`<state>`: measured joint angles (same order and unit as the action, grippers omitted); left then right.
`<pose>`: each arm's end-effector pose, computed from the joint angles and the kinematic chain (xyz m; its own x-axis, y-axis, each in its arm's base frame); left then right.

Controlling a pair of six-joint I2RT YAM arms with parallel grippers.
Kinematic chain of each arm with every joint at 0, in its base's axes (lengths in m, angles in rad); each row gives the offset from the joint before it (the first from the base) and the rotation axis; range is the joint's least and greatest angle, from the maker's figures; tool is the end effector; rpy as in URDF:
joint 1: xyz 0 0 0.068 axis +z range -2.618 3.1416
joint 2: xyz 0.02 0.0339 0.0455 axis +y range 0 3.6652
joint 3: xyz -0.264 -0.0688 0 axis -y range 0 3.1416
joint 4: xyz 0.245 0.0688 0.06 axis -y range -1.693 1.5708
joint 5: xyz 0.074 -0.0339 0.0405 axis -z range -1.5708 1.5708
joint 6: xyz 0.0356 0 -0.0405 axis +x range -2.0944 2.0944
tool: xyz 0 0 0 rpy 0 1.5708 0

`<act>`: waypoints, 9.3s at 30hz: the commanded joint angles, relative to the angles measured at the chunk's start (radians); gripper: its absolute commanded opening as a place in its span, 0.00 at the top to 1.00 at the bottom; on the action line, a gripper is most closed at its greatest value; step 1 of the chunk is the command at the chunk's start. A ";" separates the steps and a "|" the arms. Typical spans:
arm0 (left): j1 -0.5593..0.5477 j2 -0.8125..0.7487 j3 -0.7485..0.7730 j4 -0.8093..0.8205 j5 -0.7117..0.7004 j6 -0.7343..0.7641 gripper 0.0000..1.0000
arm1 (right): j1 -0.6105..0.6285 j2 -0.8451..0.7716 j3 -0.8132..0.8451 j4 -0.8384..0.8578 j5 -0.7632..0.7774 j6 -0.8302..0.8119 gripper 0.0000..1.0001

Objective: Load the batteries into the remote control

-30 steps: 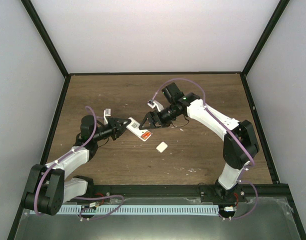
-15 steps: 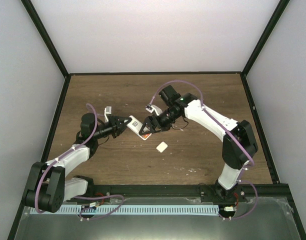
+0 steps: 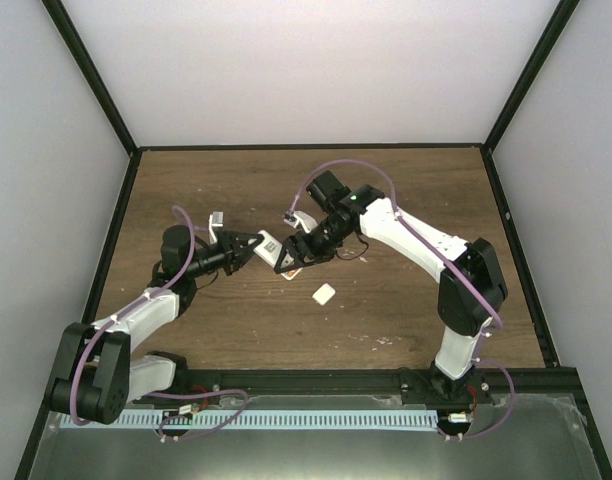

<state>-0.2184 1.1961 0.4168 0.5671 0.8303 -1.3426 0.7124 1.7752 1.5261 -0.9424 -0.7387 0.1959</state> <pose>0.2244 -0.0767 0.2090 -0.8751 -0.4789 -0.0697 -0.0079 0.1581 -0.9874 0.2590 0.2554 0.2766 -0.8204 -0.5184 -0.2414 -0.5223 0.5072 0.6856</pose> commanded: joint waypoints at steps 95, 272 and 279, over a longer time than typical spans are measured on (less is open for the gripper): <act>0.044 0.015 -0.048 0.290 0.064 -0.160 1.00 | 0.032 -0.031 -0.007 0.178 -0.014 0.054 0.83; 0.131 0.145 -0.098 0.262 -0.087 0.129 1.00 | 0.063 -0.245 -0.622 0.463 0.677 -0.115 0.00; 0.107 0.232 -0.144 0.400 -0.213 0.109 1.00 | 0.081 -0.191 -0.630 0.497 0.675 -0.140 0.00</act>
<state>-0.0917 1.3968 0.2981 0.8425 0.7147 -1.2366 0.7761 1.5658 0.8982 -0.4892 -0.0765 0.0711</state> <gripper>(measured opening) 0.162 0.999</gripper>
